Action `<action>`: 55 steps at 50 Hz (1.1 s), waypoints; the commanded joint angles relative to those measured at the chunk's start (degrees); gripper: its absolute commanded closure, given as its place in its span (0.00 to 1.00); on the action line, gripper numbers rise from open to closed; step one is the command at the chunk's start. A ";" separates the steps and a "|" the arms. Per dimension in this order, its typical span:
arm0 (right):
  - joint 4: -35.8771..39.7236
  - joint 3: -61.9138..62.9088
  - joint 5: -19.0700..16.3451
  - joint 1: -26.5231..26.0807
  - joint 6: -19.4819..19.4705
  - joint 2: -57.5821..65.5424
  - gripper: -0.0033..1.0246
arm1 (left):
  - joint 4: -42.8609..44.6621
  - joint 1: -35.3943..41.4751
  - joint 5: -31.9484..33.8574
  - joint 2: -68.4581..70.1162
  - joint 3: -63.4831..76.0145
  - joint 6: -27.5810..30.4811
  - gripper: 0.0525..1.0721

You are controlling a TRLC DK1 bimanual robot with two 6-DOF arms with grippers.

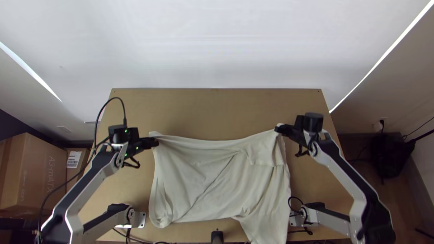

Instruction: Fold the t-shirt

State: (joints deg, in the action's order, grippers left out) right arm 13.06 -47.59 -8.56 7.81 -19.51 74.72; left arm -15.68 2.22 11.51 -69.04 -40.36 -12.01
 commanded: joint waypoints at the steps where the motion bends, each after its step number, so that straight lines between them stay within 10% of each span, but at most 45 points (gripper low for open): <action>1: 0.74 -7.51 -0.23 -1.13 -1.06 9.39 0.98 | 2.41 -1.25 -0.43 -9.63 -7.28 -0.12 0.98; 44: 4.78 -48.73 1.09 -2.54 -2.20 48.42 0.97 | 6.72 -4.33 -6.50 -42.15 -37.07 -3.55 0.98; 49: 5.49 -50.76 1.09 -2.01 -3.26 49.21 0.65 | 6.37 -3.98 -6.94 -41.62 -37.42 -3.72 0.94; 55: 6.28 -52.43 1.44 -1.84 -3.87 48.59 0.31 | 4.78 -3.45 -6.76 -39.07 -37.60 -3.99 0.46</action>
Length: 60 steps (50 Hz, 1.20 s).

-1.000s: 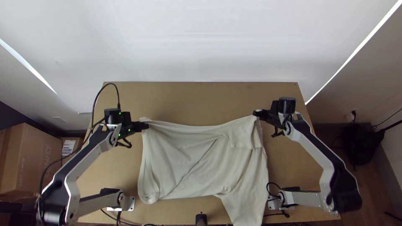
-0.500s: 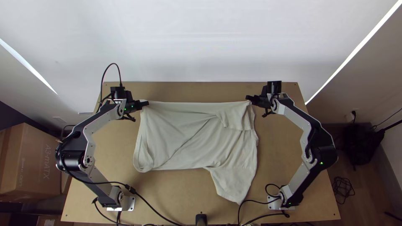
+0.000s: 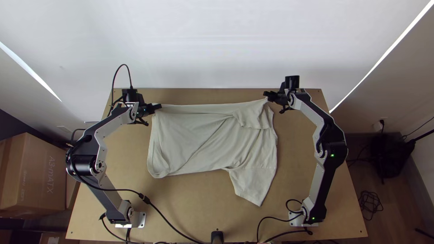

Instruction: Fold the t-shirt

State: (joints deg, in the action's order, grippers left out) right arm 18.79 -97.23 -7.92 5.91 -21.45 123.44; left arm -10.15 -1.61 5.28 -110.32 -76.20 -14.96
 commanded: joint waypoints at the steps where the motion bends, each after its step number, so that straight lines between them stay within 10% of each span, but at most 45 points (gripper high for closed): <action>1: 0.55 -2.88 0.89 -0.02 -2.19 -0.39 0.27 | -0.75 0.46 -0.62 2.74 -1.75 -1.04 0.34; 3: 0.55 -3.05 0.98 -0.20 -2.45 -1.09 0.18 | -1.01 0.46 -0.27 3.89 -1.75 -0.86 0.04; 12: 6.17 -4.37 1.60 -1.17 -1.93 -5.58 0.04 | -2.59 -0.41 -0.27 9.51 -1.58 -0.60 0.04; 25: 34.12 -5.25 0.72 -3.54 -0.61 -12.87 0.04 | -11.47 -0.24 -0.09 20.85 -0.35 4.15 0.04; 60: 36.32 46.25 0.80 5.78 3.26 -55.94 0.05 | -17.53 5.47 0.52 47.39 15.21 4.50 0.04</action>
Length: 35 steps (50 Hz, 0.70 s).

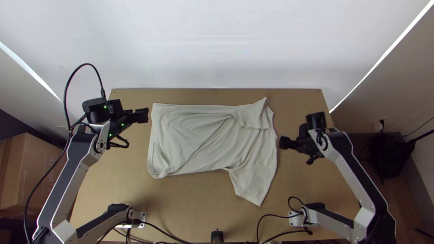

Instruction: Fold the t-shirt

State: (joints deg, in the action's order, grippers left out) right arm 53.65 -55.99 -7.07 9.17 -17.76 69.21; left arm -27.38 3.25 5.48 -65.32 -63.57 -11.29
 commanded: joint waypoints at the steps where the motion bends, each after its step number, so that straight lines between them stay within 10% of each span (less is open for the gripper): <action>1: 1.90 5.98 -0.05 2.87 -0.70 -1.97 0.06 | -0.31 0.71 0.33 2.65 2.84 0.83 0.04; 35: -2.76 14.15 -0.14 10.43 -3.95 8.13 0.16 | 0.04 1.76 -0.03 5.11 6.53 -4.62 0.04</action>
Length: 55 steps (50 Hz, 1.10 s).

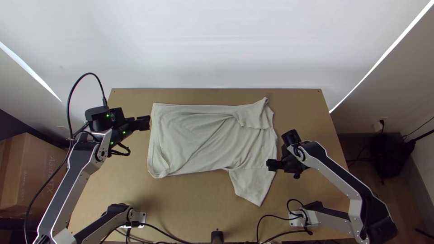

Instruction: Fold the t-shirt

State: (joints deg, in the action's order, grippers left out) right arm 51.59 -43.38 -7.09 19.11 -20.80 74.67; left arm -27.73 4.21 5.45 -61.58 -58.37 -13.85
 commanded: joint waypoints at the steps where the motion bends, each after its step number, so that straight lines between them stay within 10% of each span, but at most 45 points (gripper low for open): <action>1: -0.70 1.54 -0.11 0.49 -0.91 3.11 0.16 | 0.39 0.80 0.00 1.46 1.42 -2.15 0.04; 6: -2.64 1.71 -0.11 0.49 -0.82 4.08 0.29 | 0.22 0.89 0.00 1.90 1.68 -1.97 0.04; 14: -7.82 3.03 0.15 0.75 -0.21 2.58 0.98 | -7.17 1.94 0.00 2.43 2.29 5.67 0.04; 38: -8.35 3.91 0.06 1.45 -0.12 0.65 0.98 | -30.02 0.01 -3.87 8.50 13.81 42.59 0.04; 55: -8.35 3.74 0.06 1.28 -0.30 1.09 0.98 | -31.51 19.35 -10.38 9.81 16.80 41.80 0.04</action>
State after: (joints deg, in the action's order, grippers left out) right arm 43.11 -40.80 -7.07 20.25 -20.78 76.31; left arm -58.61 19.40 -3.77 -52.25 -43.83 26.28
